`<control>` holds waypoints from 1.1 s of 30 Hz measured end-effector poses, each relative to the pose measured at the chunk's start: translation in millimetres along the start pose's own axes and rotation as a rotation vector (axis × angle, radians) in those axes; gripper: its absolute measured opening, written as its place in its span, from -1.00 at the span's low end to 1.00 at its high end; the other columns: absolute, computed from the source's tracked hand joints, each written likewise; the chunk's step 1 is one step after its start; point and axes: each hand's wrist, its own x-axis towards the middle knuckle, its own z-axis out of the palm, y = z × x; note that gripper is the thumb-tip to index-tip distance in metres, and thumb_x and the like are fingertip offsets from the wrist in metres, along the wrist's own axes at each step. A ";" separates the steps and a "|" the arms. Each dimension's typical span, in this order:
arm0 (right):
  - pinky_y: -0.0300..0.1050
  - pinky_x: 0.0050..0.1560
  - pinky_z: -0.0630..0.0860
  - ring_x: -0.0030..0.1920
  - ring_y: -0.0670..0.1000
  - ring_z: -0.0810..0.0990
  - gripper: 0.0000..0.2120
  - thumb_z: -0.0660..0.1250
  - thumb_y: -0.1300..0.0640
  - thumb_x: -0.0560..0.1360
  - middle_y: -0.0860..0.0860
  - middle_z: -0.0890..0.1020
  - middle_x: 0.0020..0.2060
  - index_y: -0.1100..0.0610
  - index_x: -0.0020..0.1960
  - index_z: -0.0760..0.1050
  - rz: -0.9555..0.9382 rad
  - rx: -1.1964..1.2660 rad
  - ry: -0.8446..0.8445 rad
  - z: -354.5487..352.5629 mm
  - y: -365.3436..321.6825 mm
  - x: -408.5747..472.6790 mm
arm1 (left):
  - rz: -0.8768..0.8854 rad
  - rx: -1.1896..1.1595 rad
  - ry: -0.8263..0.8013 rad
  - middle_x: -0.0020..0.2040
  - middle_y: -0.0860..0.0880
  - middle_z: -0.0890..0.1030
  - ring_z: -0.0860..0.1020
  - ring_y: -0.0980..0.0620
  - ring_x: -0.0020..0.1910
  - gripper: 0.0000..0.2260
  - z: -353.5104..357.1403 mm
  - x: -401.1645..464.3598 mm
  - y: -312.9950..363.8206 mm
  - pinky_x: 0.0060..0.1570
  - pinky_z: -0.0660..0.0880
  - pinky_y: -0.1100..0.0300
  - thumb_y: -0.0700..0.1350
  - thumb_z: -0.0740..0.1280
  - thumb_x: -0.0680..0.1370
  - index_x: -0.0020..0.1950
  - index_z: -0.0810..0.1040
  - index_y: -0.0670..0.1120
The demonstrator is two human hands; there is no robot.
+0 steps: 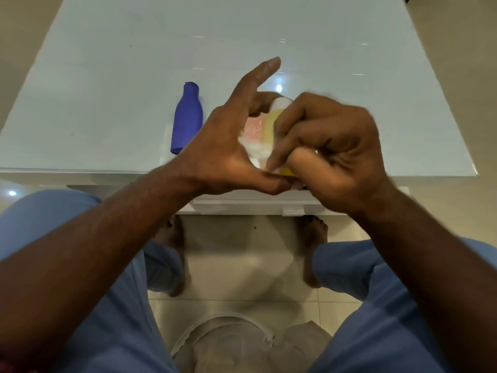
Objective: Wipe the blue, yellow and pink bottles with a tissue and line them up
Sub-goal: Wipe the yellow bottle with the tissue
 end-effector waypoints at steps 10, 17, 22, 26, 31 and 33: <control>-0.20 -0.08 0.51 -0.16 -0.07 0.61 -0.73 0.27 0.42 0.42 0.11 0.64 -0.20 0.20 -0.18 0.72 0.057 -0.140 0.215 -14.9 11.2 6.5 | 0.093 0.020 -0.025 0.48 -0.07 0.37 0.42 0.00 0.45 0.20 1.4 0.6 10.5 0.40 0.40 0.11 0.09 0.69 0.21 0.60 0.05 -0.30; -0.36 0.01 0.46 -0.06 -0.29 0.61 -0.71 0.29 0.51 0.36 0.09 0.67 -0.22 0.26 -0.19 0.74 -0.012 -0.007 0.043 -4.9 2.8 2.3 | 0.010 0.003 -0.004 0.25 -0.18 0.59 0.56 -0.12 0.31 0.19 1.3 0.1 6.5 0.34 0.48 -0.09 0.04 0.68 0.24 0.62 -0.01 -0.25; -0.19 -0.16 0.46 -0.30 0.03 0.59 -0.68 0.23 0.51 0.33 0.10 0.66 -0.31 0.21 -0.27 0.69 0.022 0.153 0.176 -9.2 0.1 7.9 | 0.010 -0.031 0.128 0.33 -0.18 0.54 0.53 -0.13 0.35 0.10 2.7 1.4 8.4 0.36 0.45 -0.13 0.05 0.63 0.29 0.61 0.06 -0.24; -0.19 -0.16 0.47 -0.20 -0.01 0.59 -0.62 0.17 0.36 0.39 -0.05 0.65 -0.34 0.07 -0.37 0.67 0.509 0.664 0.718 -26.7 16.7 14.2 | 0.033 -0.172 0.198 0.42 -0.23 0.45 0.47 -0.24 0.39 0.06 2.9 1.3 13.7 0.32 0.48 -0.24 0.07 0.63 0.30 0.60 0.10 -0.21; -0.19 -0.08 0.61 -0.10 -0.01 0.67 -0.81 0.30 0.24 0.54 0.03 0.71 -0.17 0.17 -0.14 0.69 0.742 0.959 0.653 -16.6 18.7 10.5 | 0.031 -0.133 0.136 0.51 -0.13 0.35 0.40 -0.15 0.47 0.09 9.0 0.6 15.2 0.35 0.49 -0.08 0.04 0.66 0.28 0.61 0.09 -0.18; -0.17 -0.12 0.66 -0.12 0.00 0.70 -0.79 0.30 0.27 0.60 0.04 0.72 -0.19 0.17 -0.11 0.68 0.731 0.905 0.591 -9.3 14.3 12.6 | 0.022 -0.074 0.108 0.53 -0.05 0.33 0.38 -0.08 0.50 0.09 10.3 0.6 13.9 0.38 0.46 0.05 0.01 0.67 0.29 0.62 0.08 -0.13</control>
